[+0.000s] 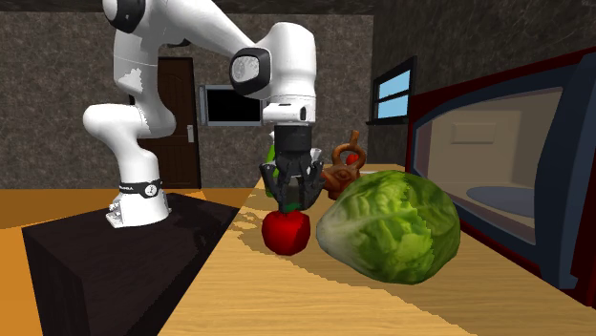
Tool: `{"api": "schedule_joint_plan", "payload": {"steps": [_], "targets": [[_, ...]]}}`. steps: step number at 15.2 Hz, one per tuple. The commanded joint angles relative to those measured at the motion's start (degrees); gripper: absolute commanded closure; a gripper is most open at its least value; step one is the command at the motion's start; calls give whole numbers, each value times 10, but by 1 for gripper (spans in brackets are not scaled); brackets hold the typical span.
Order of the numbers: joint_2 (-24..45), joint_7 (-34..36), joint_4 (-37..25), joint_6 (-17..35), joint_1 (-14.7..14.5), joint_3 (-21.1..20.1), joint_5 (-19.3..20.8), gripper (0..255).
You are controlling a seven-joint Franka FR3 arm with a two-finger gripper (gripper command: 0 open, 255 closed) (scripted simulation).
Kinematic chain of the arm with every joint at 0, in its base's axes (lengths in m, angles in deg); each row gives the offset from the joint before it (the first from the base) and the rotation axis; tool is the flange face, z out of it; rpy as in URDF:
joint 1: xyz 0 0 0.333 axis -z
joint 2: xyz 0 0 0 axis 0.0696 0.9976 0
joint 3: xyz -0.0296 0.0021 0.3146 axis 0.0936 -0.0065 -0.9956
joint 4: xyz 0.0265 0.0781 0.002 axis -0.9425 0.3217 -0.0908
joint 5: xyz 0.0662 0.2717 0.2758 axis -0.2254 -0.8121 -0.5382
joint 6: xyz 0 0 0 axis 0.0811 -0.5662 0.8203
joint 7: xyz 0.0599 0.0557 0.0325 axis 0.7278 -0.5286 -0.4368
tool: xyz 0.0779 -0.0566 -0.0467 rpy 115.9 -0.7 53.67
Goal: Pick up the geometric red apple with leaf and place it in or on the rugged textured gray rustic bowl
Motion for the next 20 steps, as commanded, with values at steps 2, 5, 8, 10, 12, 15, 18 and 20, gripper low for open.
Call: {"api": "schedule_joint_plan", "payload": {"steps": [2, 5, 8, 10, 12, 15, 18, 20], "targets": [[-11, -1, -5, -16, 1, -1, -2, 255], [-23, -3, -13, -36, 1, -1, -3, 255], [-34, -4, -22, -56, 2, -2, -5, 255], [-40, -4, -28, -69, 2, -2, -6, 255], [-47, -5, -36, -83, 2, -2, -7, 255], [-56, -6, -47, -103, 2, -3, -8, 255], [-64, -7, -60, -124, 2, -3, -9, 255], [-68, -7, -70, -138, 2, -3, -10, 255]]}}
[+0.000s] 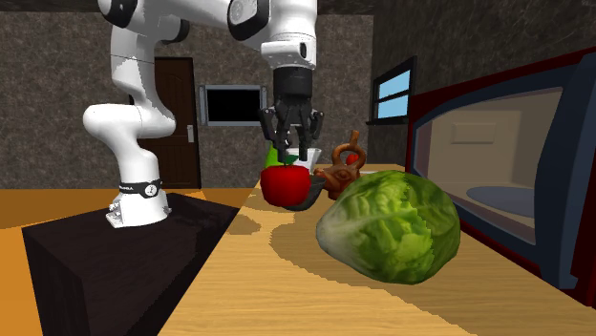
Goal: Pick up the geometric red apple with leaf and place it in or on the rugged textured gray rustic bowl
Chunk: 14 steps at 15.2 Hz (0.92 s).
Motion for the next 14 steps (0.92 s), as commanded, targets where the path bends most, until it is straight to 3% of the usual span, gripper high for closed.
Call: {"api": "schedule_joint_plan", "payload": {"steps": [1, 11, 14], "targets": [[-5, -1, -9, -14, 0, 0, -1, 255], [-21, -3, -65, -86, 0, -1, -3, 255], [-43, 19, -45, -87, -12, -10, -4, 255]]}}
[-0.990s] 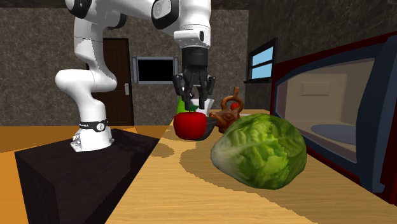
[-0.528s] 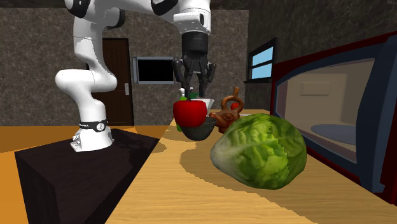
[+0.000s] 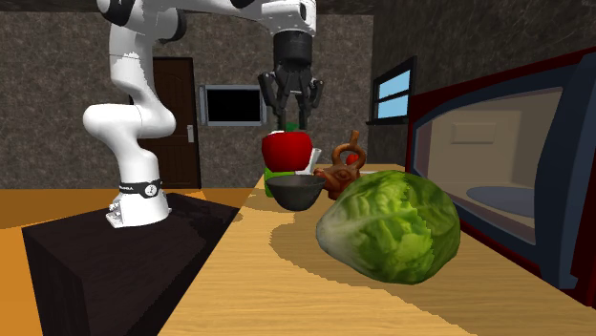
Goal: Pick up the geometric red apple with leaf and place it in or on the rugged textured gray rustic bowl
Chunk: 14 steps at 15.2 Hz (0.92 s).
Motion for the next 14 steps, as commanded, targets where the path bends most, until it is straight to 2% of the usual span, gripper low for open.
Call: {"api": "schedule_joint_plan", "payload": {"steps": [1, 7, 14], "targets": [[-17, 20, 12, -5, -11, -9, -1, 255], [-67, 88, 54, -13, -48, -41, -6, 255], [-103, 172, 72, -31, -92, -83, -14, 255]]}}
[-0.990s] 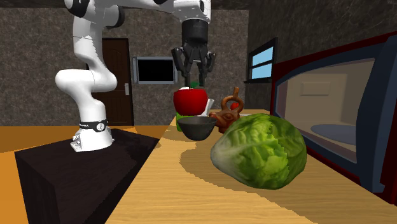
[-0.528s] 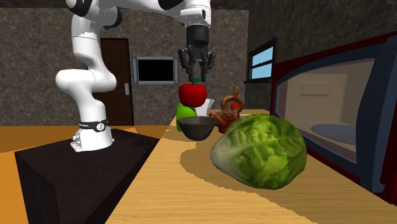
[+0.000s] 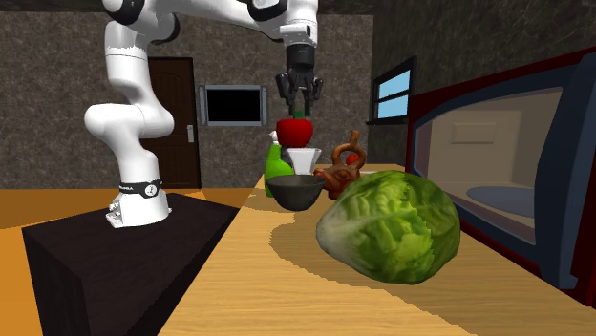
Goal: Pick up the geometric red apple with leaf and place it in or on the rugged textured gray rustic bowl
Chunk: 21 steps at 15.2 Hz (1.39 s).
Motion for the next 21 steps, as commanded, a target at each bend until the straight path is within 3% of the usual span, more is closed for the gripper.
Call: {"api": "schedule_joint_plan", "payload": {"steps": [1, 3, 21], "targets": [[-9, 24, 3, -5, -12, -12, -2, 255], [-13, 52, 0, -12, -26, -27, -4, 255], [13, 59, 110, 123, -27, -28, 4, 255]]}}
